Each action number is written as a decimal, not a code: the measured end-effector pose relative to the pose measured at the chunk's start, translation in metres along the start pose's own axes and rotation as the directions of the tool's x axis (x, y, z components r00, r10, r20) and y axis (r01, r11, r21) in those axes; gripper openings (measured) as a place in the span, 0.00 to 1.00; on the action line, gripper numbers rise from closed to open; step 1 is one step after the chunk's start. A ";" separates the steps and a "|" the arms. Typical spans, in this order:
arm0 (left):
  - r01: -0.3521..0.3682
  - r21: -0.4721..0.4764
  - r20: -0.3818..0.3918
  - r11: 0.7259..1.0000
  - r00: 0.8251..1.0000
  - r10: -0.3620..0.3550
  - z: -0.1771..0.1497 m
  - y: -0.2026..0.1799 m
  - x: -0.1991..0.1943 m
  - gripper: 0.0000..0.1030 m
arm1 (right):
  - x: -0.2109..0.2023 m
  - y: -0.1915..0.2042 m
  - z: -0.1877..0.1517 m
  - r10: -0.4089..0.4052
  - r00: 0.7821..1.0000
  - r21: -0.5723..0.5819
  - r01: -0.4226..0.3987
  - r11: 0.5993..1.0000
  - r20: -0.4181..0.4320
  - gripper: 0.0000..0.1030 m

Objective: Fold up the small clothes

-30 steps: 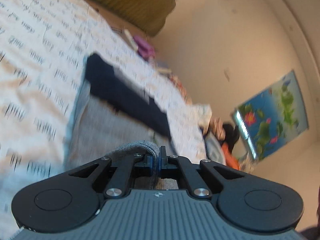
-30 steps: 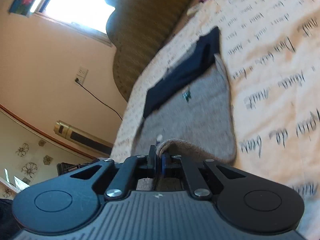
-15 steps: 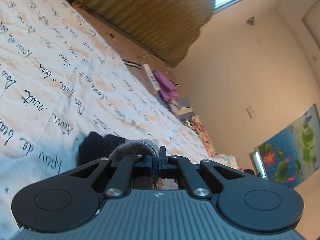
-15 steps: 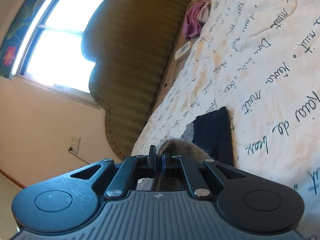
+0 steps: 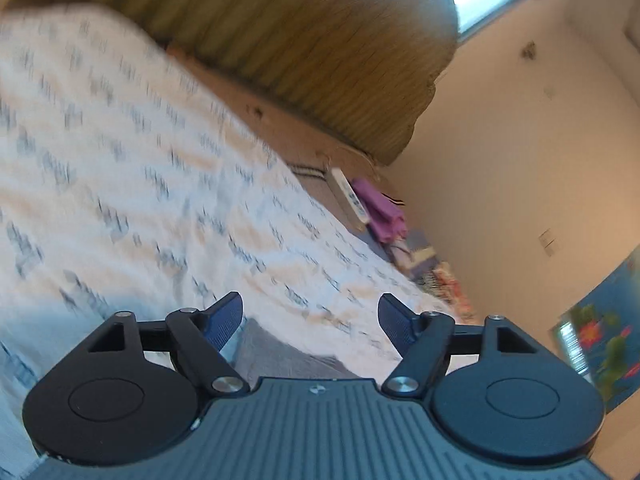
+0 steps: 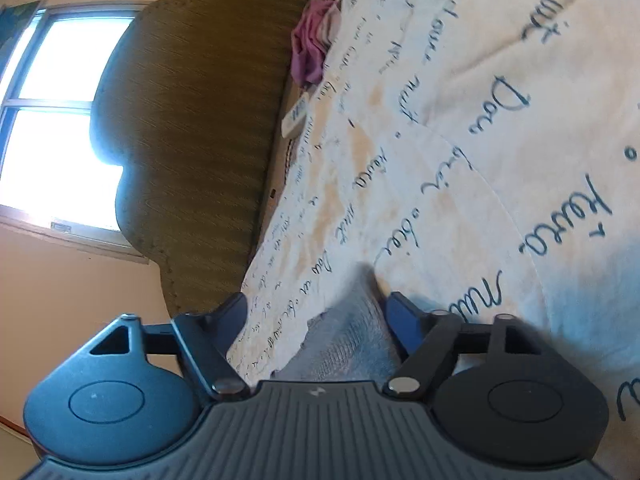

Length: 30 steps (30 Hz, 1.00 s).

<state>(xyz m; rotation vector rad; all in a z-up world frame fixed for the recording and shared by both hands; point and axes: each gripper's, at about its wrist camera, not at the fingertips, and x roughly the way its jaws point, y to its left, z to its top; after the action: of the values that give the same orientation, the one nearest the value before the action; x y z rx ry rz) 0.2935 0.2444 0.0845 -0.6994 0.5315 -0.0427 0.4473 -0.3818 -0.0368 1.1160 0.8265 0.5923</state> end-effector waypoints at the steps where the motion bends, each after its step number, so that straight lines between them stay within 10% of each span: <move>1: -0.065 0.094 0.005 0.993 0.998 0.064 -0.002 -0.011 0.001 0.72 | -0.003 0.006 0.001 -0.010 1.000 -0.048 0.011 0.999 0.007 0.78; 7: -0.256 0.480 -0.013 0.839 0.954 0.299 -0.044 -0.050 0.052 0.69 | 0.027 0.040 -0.006 -0.242 0.970 -0.340 0.223 0.913 -0.014 0.78; 13: -0.303 0.568 -0.048 0.765 0.916 0.398 -0.063 -0.052 0.099 0.64 | 0.082 0.060 -0.032 -0.432 0.902 -0.610 0.340 0.716 -0.003 0.73; 17: -0.249 0.622 -0.085 0.743 0.921 0.380 -0.070 -0.057 0.107 0.27 | 0.097 0.066 -0.041 -0.454 0.890 -0.694 0.306 0.652 -0.034 0.22; 20: -0.257 0.655 -0.051 0.711 0.924 0.380 -0.074 -0.064 0.106 0.08 | 0.094 0.065 -0.041 -0.434 0.900 -0.689 0.293 0.663 -0.034 0.11; 27: -0.303 0.620 0.030 0.724 0.931 0.364 -0.058 -0.068 0.086 0.07 | 0.072 0.067 -0.027 -0.340 0.941 -0.612 0.273 0.743 0.008 0.07; 30: -0.329 0.614 -0.003 0.717 0.908 0.419 -0.059 -0.061 0.102 0.07 | 0.078 0.060 -0.022 -0.384 0.923 -0.594 0.325 0.736 0.029 0.07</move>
<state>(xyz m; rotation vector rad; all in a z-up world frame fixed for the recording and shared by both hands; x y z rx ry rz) 0.3623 0.1402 0.0391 0.0566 0.7455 0.1198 0.4734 -0.2892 -0.0061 0.3386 0.8309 0.5267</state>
